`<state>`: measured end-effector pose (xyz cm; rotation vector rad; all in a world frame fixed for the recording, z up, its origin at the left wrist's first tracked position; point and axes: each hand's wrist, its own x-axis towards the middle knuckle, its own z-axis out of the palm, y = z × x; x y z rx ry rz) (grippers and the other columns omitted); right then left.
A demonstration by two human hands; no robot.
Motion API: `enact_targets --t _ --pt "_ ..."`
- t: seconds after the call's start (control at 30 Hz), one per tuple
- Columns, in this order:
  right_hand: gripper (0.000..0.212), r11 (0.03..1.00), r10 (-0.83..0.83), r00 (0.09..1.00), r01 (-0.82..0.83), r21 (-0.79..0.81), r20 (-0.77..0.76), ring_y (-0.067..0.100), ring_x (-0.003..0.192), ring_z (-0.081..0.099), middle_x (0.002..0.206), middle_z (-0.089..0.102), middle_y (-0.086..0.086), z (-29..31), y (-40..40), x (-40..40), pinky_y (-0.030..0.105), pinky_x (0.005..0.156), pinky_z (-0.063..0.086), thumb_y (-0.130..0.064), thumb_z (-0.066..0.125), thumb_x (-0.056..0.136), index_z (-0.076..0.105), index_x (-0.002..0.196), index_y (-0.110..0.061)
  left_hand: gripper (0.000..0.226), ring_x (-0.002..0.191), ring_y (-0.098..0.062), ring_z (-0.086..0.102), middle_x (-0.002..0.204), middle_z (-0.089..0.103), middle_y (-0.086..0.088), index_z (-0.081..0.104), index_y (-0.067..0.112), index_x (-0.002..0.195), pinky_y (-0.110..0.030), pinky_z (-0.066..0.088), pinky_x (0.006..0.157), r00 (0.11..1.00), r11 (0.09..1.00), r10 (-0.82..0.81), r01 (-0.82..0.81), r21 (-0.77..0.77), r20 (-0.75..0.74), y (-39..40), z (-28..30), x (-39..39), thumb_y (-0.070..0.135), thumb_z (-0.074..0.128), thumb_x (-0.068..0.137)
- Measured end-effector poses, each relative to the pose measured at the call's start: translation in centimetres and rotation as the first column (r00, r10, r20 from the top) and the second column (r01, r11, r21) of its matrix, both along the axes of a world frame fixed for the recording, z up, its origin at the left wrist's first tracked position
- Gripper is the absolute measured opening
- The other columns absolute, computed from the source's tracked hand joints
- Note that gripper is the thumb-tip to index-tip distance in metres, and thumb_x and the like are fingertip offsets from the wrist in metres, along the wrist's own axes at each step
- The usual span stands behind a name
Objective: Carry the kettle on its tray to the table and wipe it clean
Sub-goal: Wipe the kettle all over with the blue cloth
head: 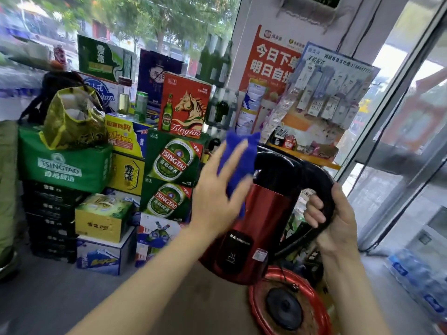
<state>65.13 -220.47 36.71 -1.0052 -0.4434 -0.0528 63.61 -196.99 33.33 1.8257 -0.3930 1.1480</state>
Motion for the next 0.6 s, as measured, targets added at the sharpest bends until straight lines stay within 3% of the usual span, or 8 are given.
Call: enact_targets --t 0.1,0.17,0.23,0.3,0.4,0.53,0.6 --pt "0.056 1.000 0.005 1.000 -0.004 -0.031 0.028 0.003 0.036 0.038 0.060 0.044 -0.002 0.7 -0.5 -0.1 0.016 0.032 0.032 -0.044 0.069 0.081 0.053 0.124 -0.013 0.056 0.150 -0.032 0.025 0.163 0.026 -0.003 0.034 0.043 0.150 -0.048 0.034 0.117 0.990 0.980 0.017 -0.044 0.193 0.139 -1.7 -6.9 -3.8 0.050 0.050 0.097" --pt "0.058 0.997 0.034 0.999 -0.033 -0.065 0.027 0.003 0.035 0.036 0.059 0.043 -0.002 0.7 -0.2 -0.1 0.017 0.032 0.032 -0.044 0.070 0.080 0.053 0.125 -0.012 0.056 0.150 -0.026 0.028 0.163 0.026 0.000 0.033 0.046 0.150 -0.045 0.034 0.117 0.992 0.993 -0.011 -0.004 0.115 0.129 -1.0 -5.7 -2.7 0.053 0.049 0.097" --pt "0.059 0.996 0.079 0.997 -0.078 -0.036 0.016 0.003 0.036 0.030 0.058 0.043 -0.002 0.5 0.1 0.1 0.017 0.031 0.031 -0.044 0.072 0.080 0.052 0.124 -0.010 0.056 0.146 -0.014 0.034 0.160 0.034 0.003 0.039 0.043 0.148 -0.039 0.034 0.117 0.993 0.988 -0.114 0.117 -0.097 0.034 0.3 -0.9 -0.2 0.053 0.052 0.094" --pt "0.052 0.993 0.111 0.994 -0.111 0.029 0.014 0.005 0.040 0.022 0.058 0.045 -0.003 0.7 0.5 0.4 0.016 0.030 0.032 -0.043 0.063 0.087 0.053 0.126 -0.009 0.054 0.137 -0.013 0.047 0.149 0.051 0.001 0.050 0.033 0.143 -0.043 0.037 0.117 0.940 0.885 -0.340 0.307 -0.350 -0.038 2.5 3.6 3.1 0.051 0.055 0.092" --pt "0.039 0.992 0.071 0.997 -0.070 0.106 -0.002 0.002 0.034 0.031 0.056 0.045 -0.003 1.9 1.2 0.9 0.015 0.030 0.033 -0.041 0.039 0.104 0.060 0.112 -0.009 0.049 0.126 -0.024 0.060 0.134 0.064 -0.008 0.054 0.016 0.140 -0.049 0.039 0.114 0.734 0.624 -0.677 0.539 -0.566 -0.047 4.1 5.3 5.8 0.041 0.052 0.097" --pt "0.047 0.994 0.004 0.999 0.000 0.105 -0.035 0.000 0.033 0.032 0.054 0.044 -0.004 4.0 0.5 1.5 0.013 0.030 0.031 -0.041 0.030 0.105 0.068 0.100 -0.015 0.057 0.126 -0.034 0.059 0.135 0.063 -0.015 0.054 0.013 0.140 -0.057 0.037 0.114 0.522 0.416 -0.848 0.556 -0.719 -0.087 3.4 -2.8 2.0 0.048 0.053 0.095" --pt "0.051 0.997 0.031 0.998 -0.027 0.079 -0.047 0.002 0.037 0.021 0.054 0.043 -0.005 4.3 0.0 1.6 0.013 0.030 0.030 -0.043 0.032 0.105 0.074 0.095 -0.015 0.065 0.124 -0.037 0.059 0.132 0.064 -0.017 0.060 0.014 0.135 -0.060 0.036 0.113 0.485 0.354 -0.870 0.493 -0.795 -0.086 3.5 -5.9 -0.4 0.056 0.064 0.086"
